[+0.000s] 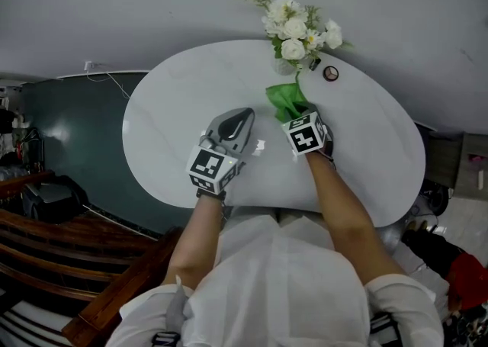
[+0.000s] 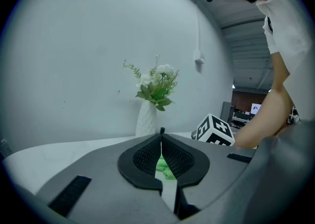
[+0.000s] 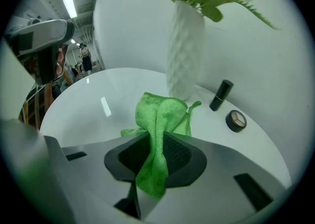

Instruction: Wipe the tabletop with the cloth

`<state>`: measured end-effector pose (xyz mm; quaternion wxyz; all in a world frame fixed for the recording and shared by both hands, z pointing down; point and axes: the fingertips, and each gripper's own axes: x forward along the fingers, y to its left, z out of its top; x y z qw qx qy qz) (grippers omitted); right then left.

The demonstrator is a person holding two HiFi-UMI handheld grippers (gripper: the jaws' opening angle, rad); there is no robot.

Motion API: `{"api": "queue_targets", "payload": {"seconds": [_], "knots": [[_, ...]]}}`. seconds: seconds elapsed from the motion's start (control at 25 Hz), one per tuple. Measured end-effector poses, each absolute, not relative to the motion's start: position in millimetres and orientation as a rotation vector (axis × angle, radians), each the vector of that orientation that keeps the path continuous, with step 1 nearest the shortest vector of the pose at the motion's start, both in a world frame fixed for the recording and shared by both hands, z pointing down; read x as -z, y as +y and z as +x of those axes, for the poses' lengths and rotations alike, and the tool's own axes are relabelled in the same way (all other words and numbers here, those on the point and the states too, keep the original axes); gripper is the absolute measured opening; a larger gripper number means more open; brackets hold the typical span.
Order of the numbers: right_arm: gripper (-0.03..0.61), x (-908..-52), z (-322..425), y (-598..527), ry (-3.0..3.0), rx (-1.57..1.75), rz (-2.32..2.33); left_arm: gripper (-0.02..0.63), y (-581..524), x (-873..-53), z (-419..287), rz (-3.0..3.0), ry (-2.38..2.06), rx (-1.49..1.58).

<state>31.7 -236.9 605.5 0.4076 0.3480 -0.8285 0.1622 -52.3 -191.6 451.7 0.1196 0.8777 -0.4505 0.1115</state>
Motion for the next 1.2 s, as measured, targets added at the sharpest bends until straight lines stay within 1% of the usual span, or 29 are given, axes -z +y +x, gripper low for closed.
{"api": "queue_targets", "payload": {"seconds": [0.56,1.2], "knots": [[0.081,-610,229,-242,-1.971,-0.498,1.121,0.018,-199,-462,27,2.571,-1.25,-0.335],[0.081,-618,413,-226,-1.771,-0.566,1.339,0.018,-194,-464,84,2.596,-1.21,-0.338]]}}
